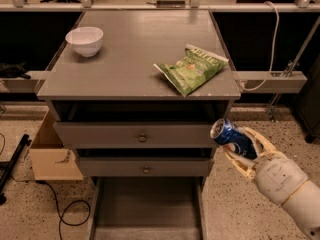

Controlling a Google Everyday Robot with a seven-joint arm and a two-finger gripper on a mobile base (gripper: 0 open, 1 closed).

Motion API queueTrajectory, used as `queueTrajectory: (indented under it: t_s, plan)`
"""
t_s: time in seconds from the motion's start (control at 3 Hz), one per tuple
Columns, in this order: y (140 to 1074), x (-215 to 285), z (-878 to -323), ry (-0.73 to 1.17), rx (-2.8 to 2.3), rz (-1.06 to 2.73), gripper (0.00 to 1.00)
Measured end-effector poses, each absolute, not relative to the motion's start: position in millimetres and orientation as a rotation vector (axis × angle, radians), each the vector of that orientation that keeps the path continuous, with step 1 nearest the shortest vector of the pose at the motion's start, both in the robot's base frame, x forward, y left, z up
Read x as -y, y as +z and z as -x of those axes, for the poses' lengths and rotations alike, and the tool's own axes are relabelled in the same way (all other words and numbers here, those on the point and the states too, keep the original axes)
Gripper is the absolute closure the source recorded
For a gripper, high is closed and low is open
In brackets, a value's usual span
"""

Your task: Pick pepsi can from bottom drawer and place on counter

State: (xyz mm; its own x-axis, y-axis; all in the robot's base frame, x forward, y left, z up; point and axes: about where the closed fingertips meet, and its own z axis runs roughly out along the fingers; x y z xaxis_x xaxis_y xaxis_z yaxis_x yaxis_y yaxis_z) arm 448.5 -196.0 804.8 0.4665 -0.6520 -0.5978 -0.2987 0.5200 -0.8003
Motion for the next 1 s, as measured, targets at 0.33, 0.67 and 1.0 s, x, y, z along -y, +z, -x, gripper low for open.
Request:
queueTrajectory:
  t_s: [0.33,0.67,1.0]
  plan:
    - [831,196,-444,-0.195,-1.068,1.000,1.00]
    - [852,195,-434,-0.073,-1.027,0.934,1.00]
    - [852,195,-434,-0.072,-1.027,0.934,1.00]
